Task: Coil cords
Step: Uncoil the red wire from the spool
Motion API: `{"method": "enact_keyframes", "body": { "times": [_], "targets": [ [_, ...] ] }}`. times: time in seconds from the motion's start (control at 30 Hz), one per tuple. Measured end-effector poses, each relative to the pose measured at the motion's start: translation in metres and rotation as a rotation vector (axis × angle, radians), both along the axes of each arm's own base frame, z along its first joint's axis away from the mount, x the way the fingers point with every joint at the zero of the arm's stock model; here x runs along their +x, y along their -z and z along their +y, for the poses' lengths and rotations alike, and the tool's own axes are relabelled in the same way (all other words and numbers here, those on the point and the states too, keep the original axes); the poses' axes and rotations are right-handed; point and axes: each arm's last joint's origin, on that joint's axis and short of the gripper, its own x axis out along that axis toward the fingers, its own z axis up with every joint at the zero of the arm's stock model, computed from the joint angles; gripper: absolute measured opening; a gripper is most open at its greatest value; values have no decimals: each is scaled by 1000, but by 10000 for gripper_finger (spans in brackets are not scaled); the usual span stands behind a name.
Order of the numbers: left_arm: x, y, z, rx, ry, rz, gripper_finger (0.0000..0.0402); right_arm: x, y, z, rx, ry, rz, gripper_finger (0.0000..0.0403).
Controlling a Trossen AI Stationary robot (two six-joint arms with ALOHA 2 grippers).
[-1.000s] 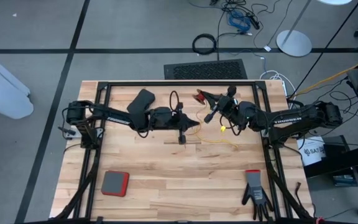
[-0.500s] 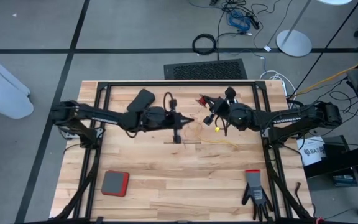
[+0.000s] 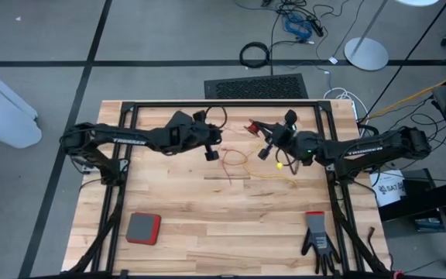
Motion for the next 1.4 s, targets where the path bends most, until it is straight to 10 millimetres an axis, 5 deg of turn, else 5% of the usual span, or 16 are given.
{"method": "enact_keyframes", "body": {
  "times": [0.33,0.8,1.0,1.4],
  "targets": [
    [20,33,1,-139,120,-11,30,-26,-29,8,-19,-40,-134,0],
    [28,-3,-19,-106,288,-262,167,-35,-37,8,-45,-39,-152,0],
    [41,-20,-30,-111,427,-555,172,-31,-33,8,-44,-45,-139,0],
    [79,17,-28,-220,433,-716,173,-29,-34,9,-33,-71,-163,0]
  ]
}}
